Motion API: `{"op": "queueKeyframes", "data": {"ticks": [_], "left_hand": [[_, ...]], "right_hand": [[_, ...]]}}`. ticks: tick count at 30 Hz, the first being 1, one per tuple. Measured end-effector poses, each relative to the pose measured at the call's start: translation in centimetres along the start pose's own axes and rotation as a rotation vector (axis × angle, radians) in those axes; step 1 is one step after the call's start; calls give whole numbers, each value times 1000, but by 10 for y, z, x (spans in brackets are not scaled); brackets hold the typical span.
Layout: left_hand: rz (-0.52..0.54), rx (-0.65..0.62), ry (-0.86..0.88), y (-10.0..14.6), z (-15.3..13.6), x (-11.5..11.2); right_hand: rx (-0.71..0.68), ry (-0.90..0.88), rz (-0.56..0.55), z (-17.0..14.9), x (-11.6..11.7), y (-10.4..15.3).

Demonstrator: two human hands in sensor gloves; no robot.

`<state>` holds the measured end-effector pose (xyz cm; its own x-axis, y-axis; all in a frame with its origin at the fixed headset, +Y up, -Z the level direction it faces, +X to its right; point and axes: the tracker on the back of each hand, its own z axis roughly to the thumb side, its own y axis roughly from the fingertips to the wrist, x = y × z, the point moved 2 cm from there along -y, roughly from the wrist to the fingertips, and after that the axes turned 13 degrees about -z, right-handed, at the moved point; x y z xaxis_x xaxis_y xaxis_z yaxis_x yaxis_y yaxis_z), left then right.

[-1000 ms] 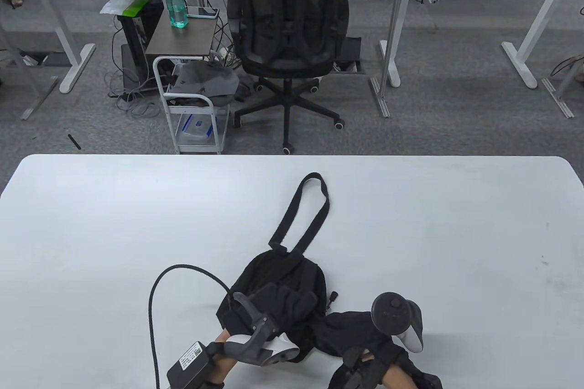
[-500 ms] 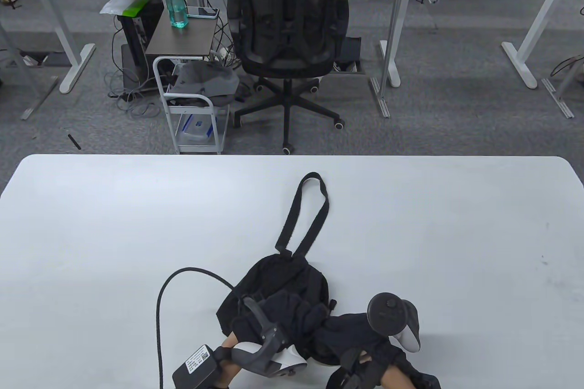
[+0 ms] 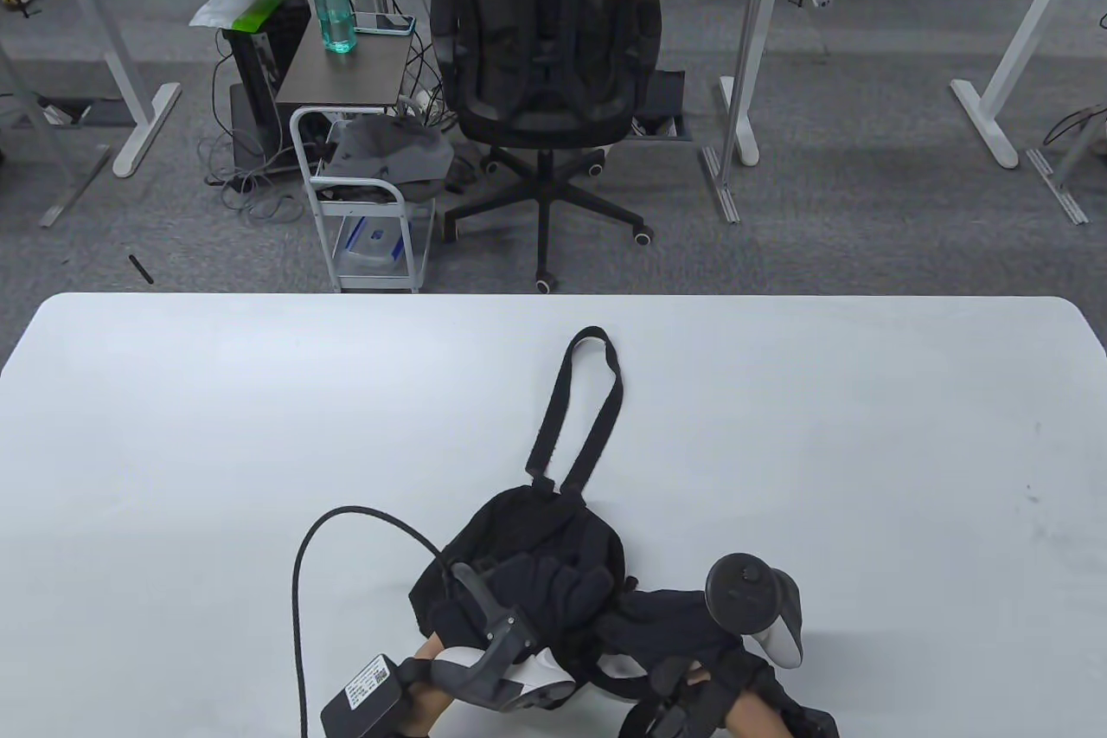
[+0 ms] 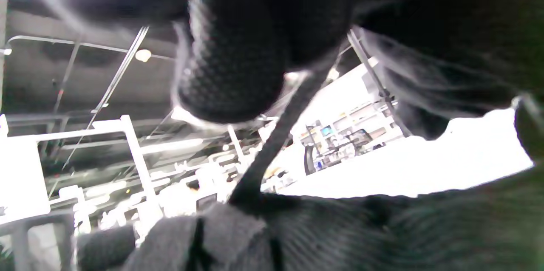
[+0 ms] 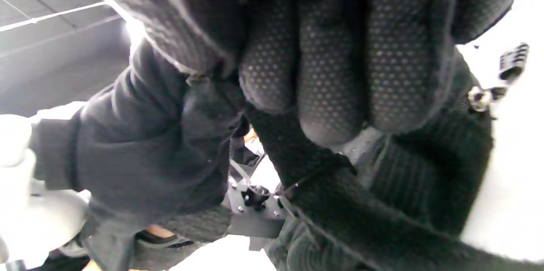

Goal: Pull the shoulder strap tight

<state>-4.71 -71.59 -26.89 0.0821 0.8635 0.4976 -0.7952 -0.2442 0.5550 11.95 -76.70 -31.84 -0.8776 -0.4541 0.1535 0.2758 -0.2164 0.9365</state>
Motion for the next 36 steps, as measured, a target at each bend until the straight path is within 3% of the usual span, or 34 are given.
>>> {"op": "queueKeyframes", "data": {"ticks": [5,16,26,36], "left_hand": [[-13,-19,-9,-3,7,-4],[-91,19,30,0,-14,-18],[-16,-11,2,-1,7,1],[-53,-10,26,-4,1,-14]], "right_hand": [[-8,27,9,3,0,1],[-6,43,35,3,1,0],[0,5,14,0,-1,-1],[-5,20,14,1,0,-1]]}}
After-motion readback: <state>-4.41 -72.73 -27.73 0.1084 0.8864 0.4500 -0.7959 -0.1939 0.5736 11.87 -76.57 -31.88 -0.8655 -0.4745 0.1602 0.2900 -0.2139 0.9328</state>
